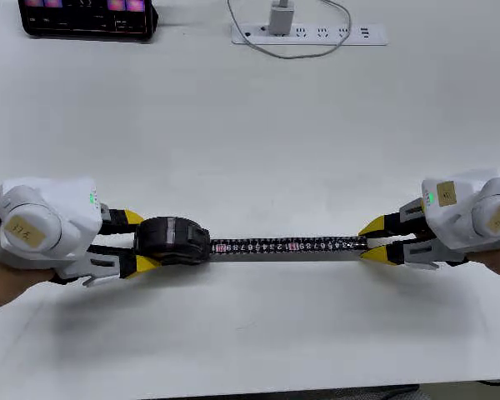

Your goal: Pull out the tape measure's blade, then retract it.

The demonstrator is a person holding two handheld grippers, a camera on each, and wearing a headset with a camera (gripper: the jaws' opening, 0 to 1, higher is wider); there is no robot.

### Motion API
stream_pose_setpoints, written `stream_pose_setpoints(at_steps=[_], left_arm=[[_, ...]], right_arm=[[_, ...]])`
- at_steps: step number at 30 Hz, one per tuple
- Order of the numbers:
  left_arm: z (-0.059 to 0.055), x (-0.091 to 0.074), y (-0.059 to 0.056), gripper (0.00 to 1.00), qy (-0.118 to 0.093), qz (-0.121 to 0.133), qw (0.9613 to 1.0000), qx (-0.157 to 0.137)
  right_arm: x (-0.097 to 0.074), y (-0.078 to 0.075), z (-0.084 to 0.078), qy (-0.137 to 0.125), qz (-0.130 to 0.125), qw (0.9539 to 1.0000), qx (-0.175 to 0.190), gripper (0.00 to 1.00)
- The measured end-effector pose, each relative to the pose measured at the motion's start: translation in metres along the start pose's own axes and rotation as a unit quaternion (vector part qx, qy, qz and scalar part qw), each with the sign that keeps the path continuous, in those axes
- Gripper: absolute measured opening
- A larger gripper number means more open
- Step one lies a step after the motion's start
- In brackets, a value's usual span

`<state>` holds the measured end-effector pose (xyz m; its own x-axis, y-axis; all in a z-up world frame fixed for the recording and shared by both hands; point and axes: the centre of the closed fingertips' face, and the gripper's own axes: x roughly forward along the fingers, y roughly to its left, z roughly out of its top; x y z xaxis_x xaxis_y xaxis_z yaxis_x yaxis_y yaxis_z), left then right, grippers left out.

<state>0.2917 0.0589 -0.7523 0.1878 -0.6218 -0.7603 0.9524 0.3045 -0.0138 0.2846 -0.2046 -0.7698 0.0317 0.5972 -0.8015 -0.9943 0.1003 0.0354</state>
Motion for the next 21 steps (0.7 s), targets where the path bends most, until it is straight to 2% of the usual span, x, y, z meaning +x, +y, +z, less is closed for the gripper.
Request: stream_pose_setpoints(at_steps=[21], left_arm=[[0.001, 0.000, 0.000, 0.24, 0.000, -0.001, 1.0000, 0.001]], right_arm=[[-0.017, -0.004, -0.023, 0.027, -0.003, 0.9996, 0.004, 0.09]])
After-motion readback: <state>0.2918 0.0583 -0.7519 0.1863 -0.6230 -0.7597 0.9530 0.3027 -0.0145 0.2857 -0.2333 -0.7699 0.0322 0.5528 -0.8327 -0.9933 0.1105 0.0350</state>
